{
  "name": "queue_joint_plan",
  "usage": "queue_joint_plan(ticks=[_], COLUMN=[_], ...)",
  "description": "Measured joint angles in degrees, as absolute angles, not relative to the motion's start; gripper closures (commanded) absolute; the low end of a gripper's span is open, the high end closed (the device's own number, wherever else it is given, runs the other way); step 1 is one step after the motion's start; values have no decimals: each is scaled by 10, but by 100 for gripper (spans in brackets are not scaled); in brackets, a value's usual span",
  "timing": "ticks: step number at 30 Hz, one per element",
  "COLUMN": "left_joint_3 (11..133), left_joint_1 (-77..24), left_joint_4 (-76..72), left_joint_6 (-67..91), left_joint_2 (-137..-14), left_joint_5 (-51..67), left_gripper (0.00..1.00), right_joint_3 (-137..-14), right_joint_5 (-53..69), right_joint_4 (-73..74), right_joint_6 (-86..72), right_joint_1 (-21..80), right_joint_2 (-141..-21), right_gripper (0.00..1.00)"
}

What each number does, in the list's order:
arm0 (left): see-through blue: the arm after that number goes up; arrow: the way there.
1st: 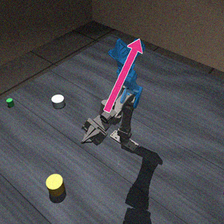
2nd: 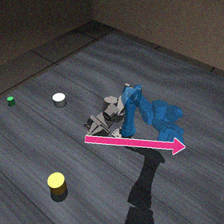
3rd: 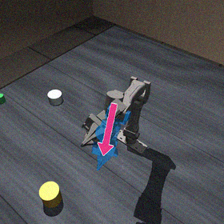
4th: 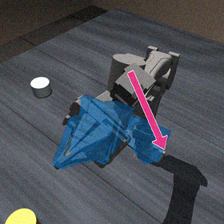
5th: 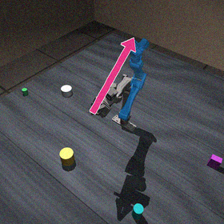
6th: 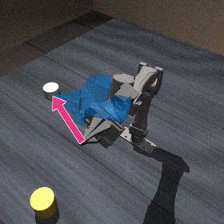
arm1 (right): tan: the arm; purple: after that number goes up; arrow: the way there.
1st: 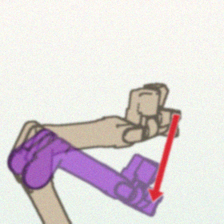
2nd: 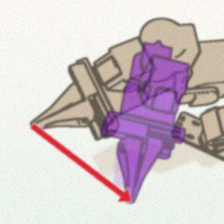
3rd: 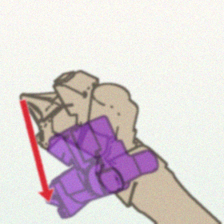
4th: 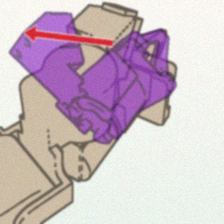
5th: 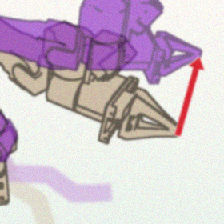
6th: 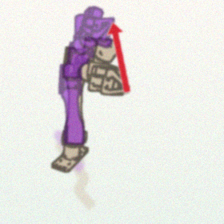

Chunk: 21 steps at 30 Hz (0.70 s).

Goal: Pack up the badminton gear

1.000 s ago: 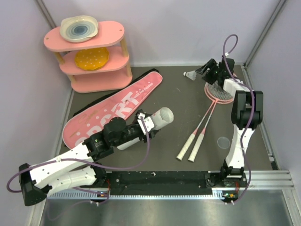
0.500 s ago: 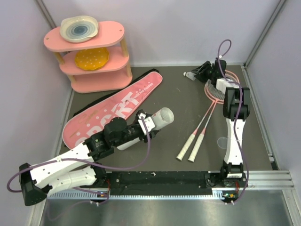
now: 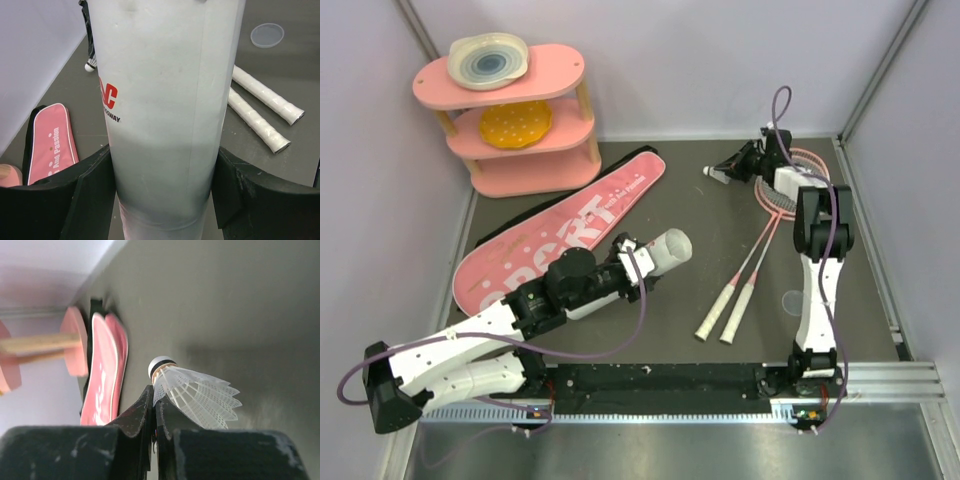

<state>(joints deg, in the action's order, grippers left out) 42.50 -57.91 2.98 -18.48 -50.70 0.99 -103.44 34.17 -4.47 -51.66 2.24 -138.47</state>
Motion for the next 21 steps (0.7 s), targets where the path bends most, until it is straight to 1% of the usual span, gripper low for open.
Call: queue_joint_plan(ticks=[4,8,12,16,21], left_joint_3=[425,425,425,425,425], left_joint_1=[-579,-579,-580,-580,-580], left_joint_4=[30,30,30,30,30], left_joint_6=[-188,-190,-192,-193,-193], left_joint_2=[-509,-512,-516,-522,-524], left_joint_5=[10,2,-1,-1,-1], left_gripper=[83,83,83,83,83], right_joint_3=[-950,-861,-783,-716,-687], right_joint_5=[351,324,258,174,125], right_joint_4=[51,139,222,302,376], right_joint_6=[-435,-333,-248,-200,-190], right_joint_1=[38,91,173,245,265], right_joint_2=[-1265,-1091,-921,-784,-638], right_gripper=[100,100,100,100,100])
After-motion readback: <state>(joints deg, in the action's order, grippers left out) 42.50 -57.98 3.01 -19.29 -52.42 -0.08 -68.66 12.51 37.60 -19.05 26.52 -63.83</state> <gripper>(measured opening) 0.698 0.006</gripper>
